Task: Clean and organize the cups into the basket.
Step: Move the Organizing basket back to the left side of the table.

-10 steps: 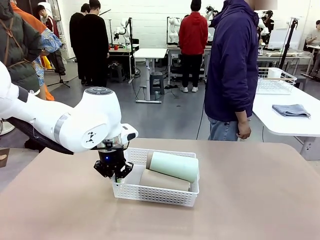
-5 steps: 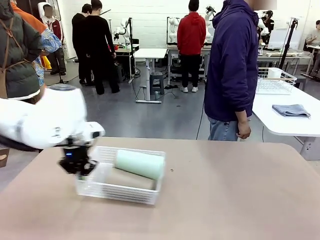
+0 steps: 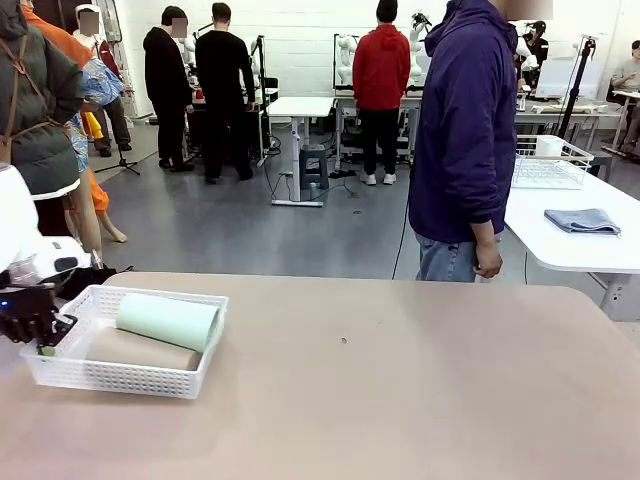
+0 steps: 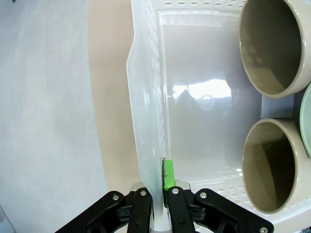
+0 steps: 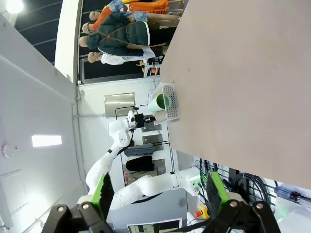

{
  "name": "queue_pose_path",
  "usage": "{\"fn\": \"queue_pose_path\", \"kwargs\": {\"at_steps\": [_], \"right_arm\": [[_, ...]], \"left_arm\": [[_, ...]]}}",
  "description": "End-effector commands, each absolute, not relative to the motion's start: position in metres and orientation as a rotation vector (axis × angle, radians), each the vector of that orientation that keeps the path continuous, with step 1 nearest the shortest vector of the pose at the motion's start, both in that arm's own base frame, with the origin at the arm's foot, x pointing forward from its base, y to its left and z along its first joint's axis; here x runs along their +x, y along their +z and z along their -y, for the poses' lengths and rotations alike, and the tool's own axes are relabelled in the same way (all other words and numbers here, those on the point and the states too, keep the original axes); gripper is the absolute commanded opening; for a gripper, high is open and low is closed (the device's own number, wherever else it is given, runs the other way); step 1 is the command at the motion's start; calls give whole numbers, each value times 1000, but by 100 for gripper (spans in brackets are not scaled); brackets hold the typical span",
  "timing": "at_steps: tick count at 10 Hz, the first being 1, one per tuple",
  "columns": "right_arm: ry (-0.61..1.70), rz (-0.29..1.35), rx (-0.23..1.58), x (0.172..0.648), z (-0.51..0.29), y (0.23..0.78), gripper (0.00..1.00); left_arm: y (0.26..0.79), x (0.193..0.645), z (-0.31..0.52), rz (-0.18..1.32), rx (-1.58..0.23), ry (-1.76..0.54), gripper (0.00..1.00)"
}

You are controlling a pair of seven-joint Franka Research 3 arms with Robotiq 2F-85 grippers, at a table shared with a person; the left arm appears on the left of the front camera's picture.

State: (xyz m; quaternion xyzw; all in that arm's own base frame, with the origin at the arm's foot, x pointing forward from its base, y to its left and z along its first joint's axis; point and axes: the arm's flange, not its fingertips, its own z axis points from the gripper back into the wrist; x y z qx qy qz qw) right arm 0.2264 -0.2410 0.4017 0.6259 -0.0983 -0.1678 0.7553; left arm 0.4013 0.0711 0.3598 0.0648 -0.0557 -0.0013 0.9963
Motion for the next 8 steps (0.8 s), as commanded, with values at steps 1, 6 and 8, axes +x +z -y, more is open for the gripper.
{"fn": "queue_pose_path", "kwargs": {"at_steps": [1, 6, 8], "right_arm": [[-381, 198, 1358, 223, 238, 401, 100], [-381, 198, 1358, 223, 238, 401, 100], [-381, 198, 1358, 223, 238, 401, 100]], "left_arm": [[341, 402, -80, 124, 144, -8, 5], [338, 397, -85, 165, 107, -42, 100], [340, 401, -91, 160, 127, -54, 87]]}}
